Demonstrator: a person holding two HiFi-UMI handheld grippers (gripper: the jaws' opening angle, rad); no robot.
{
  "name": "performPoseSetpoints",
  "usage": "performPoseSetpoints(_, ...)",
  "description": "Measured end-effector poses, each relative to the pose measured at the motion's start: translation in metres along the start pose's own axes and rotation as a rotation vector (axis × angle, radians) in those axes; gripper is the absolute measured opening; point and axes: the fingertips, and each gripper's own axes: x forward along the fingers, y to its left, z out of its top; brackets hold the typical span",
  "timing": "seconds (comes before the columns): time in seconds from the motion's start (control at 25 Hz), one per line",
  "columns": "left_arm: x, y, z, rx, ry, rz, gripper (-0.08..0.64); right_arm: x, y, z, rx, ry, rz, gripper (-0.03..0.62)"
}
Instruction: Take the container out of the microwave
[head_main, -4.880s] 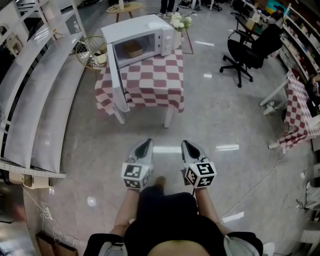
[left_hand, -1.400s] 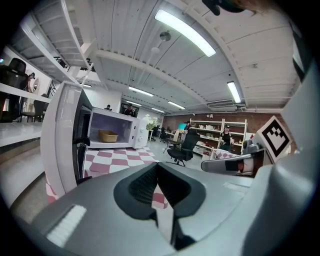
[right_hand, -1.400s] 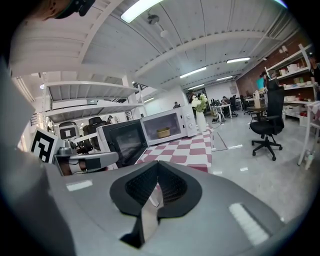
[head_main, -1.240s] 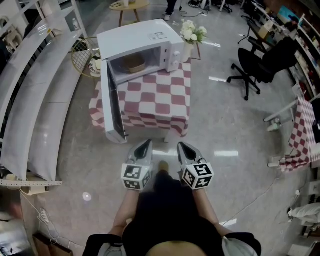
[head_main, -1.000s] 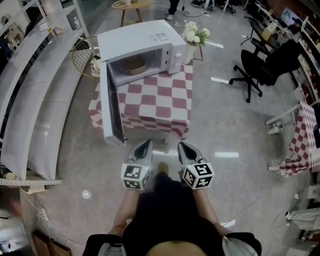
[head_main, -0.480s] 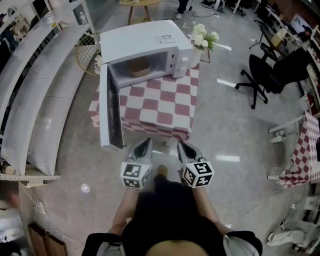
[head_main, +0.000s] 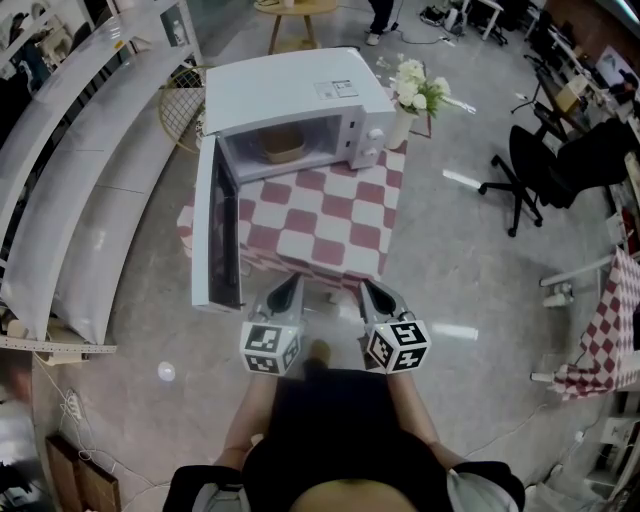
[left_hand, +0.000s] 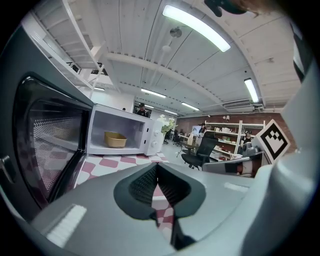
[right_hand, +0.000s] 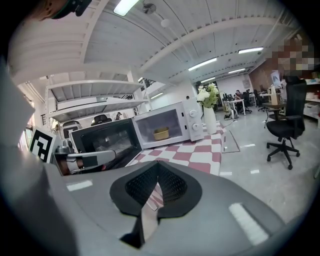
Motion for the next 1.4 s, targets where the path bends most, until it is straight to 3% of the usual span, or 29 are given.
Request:
performPoseSetpoints(0.8,0.016,-0.003,0.005,0.006,-0.014,0.072,0.009,0.010,-0.025,0.007,0.013,-0.013,0.047,0.001)
performPoseSetpoints(1.4,0.033,-0.002,-0.002,-0.009,0.032,0.062,0.009,0.013,-0.034,-0.002,0.052,0.011,0.024,0.001)
